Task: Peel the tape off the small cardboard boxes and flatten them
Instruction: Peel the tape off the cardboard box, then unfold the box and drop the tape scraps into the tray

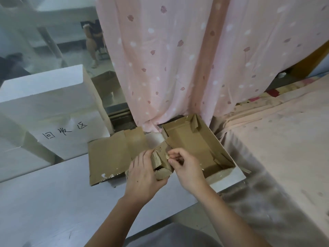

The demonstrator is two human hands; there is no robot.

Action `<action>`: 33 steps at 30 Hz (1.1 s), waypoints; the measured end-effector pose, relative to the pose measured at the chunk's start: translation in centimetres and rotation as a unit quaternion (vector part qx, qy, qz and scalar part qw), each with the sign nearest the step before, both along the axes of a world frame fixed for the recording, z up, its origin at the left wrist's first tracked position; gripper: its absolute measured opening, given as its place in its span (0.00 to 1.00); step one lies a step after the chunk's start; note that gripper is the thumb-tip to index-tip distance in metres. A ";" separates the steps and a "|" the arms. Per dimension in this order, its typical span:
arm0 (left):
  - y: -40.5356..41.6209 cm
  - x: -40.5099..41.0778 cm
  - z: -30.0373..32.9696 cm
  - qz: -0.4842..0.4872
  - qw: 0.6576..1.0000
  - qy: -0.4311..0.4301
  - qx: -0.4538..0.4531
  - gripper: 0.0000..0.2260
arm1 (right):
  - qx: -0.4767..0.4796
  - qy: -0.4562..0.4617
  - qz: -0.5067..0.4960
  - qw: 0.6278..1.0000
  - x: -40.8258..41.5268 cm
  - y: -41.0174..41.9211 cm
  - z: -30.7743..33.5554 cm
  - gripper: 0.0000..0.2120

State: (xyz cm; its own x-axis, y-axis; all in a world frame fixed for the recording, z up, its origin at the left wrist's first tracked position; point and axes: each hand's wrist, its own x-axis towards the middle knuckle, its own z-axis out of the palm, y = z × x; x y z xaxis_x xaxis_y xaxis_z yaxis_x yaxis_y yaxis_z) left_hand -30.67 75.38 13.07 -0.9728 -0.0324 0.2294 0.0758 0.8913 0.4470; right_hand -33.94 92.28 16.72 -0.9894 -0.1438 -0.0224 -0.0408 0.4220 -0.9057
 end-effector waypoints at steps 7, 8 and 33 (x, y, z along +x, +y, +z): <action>0.7 -0.3 0.0 -0.021 1.000 -0.001 -0.011 0.43 | 0.009 0.006 -0.047 0.999 -0.6 0.5 -1.7 0.10; 0.7 -0.4 0.0 -0.021 1.000 0.000 -0.009 0.42 | 0.013 0.018 -0.048 0.999 -0.6 0.5 -1.7 0.09; 0.3 -2.6 -0.7 -0.061 0.980 -0.157 -0.102 0.40 | 0.244 -0.034 -0.025 0.969 -5.9 4.0 -10.0 0.10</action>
